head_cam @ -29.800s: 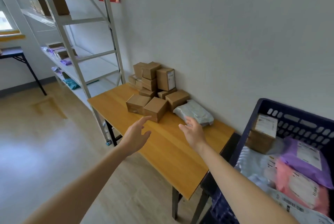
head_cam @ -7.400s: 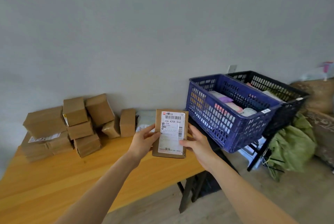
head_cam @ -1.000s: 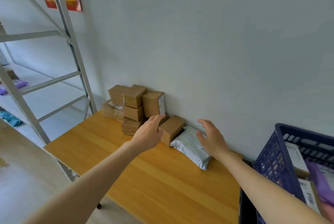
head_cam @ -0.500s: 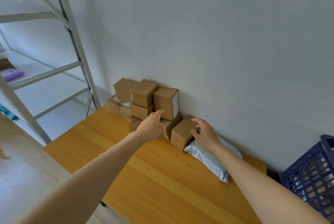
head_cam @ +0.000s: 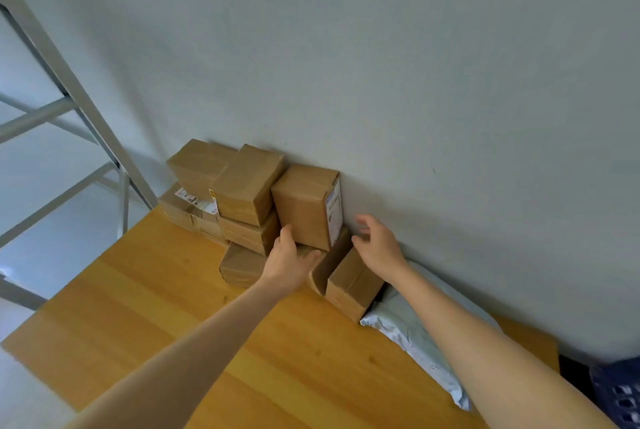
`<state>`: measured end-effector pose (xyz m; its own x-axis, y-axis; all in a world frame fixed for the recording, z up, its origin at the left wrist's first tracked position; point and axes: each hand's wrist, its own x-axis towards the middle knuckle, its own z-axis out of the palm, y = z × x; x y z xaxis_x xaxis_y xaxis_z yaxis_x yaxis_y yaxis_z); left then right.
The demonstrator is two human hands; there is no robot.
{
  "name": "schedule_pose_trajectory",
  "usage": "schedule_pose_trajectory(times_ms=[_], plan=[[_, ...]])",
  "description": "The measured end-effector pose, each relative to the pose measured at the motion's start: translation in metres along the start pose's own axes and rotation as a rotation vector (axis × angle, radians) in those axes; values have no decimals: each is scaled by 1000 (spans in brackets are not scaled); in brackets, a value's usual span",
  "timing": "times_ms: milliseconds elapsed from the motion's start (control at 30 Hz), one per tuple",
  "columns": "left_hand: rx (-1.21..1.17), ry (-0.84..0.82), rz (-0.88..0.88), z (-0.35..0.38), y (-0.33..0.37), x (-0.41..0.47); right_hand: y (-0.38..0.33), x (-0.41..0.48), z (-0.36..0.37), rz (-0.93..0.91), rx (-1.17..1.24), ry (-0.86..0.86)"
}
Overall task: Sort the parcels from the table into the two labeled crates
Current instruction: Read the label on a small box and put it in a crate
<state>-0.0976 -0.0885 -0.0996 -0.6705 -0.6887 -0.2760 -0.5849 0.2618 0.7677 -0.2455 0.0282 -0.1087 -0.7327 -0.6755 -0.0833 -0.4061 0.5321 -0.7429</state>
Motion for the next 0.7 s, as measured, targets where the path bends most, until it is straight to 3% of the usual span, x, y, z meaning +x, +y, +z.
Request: schedule_pose_trajectory(times_ms=[367, 700], plan=[[-261, 248, -69, 41, -4, 39, 17, 44, 29, 49, 195, -76], [-359, 261, -117, 48, -7, 55, 18, 54, 38, 15, 391, -84]])
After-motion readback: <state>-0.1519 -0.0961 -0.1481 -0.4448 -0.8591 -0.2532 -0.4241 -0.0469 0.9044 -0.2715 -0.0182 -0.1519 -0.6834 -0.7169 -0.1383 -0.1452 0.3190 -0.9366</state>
